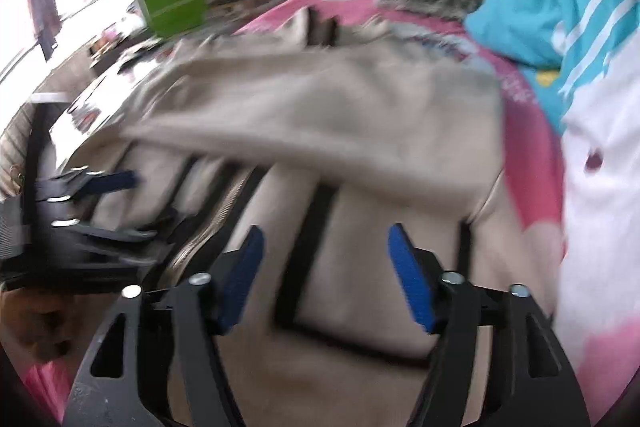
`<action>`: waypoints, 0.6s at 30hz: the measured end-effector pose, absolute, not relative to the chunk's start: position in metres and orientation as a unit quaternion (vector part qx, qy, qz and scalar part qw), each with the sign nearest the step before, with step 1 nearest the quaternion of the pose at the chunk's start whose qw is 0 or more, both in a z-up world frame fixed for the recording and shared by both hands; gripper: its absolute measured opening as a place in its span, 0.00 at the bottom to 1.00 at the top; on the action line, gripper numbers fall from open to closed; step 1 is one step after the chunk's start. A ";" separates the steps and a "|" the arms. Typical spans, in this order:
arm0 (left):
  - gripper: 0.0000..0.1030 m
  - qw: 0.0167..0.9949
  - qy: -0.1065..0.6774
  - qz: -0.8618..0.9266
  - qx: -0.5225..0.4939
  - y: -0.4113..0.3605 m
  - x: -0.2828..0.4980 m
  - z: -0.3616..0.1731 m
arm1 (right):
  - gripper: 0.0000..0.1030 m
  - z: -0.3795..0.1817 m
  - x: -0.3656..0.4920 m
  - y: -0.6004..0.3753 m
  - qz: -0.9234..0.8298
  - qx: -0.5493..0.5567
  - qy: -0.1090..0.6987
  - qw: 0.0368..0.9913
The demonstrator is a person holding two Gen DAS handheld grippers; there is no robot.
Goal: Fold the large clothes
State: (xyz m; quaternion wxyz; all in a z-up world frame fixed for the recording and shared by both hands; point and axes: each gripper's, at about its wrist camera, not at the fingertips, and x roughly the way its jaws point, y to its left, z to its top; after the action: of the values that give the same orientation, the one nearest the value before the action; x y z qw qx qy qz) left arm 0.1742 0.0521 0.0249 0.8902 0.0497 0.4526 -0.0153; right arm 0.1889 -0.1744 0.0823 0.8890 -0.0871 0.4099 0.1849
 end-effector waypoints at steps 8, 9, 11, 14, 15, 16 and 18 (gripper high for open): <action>0.95 0.891 0.447 0.014 0.075 0.047 0.172 0.024 | 0.90 0.054 0.190 -0.187 0.174 -0.044 0.426 0.887; 0.95 0.890 0.449 0.011 0.070 0.047 0.172 0.023 | 0.91 0.054 0.189 -0.186 0.173 -0.046 0.423 0.888; 0.95 0.890 0.452 0.008 0.062 0.049 0.172 0.024 | 0.91 0.054 0.187 -0.183 0.168 -0.054 0.417 0.892; 0.95 0.890 0.451 0.010 0.068 0.046 0.174 0.024 | 0.91 0.052 0.187 -0.183 0.169 -0.051 0.415 0.893; 0.95 0.890 0.451 0.010 0.068 0.046 0.175 0.024 | 0.91 0.052 0.187 -0.184 0.170 -0.049 0.415 0.892; 0.95 0.890 0.451 0.010 0.067 0.045 0.174 0.024 | 0.92 0.052 0.187 -0.184 0.170 -0.048 0.414 0.893; 0.95 0.890 0.451 0.009 0.067 0.046 0.175 0.024 | 0.92 0.051 0.187 -0.184 0.170 -0.048 0.413 0.893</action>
State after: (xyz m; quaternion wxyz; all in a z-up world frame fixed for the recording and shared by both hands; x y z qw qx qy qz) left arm 0.1751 0.0458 0.0240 0.8897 0.0667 0.4515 0.0092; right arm 0.1869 -0.1839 0.0513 0.8934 -0.0478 0.4130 0.1704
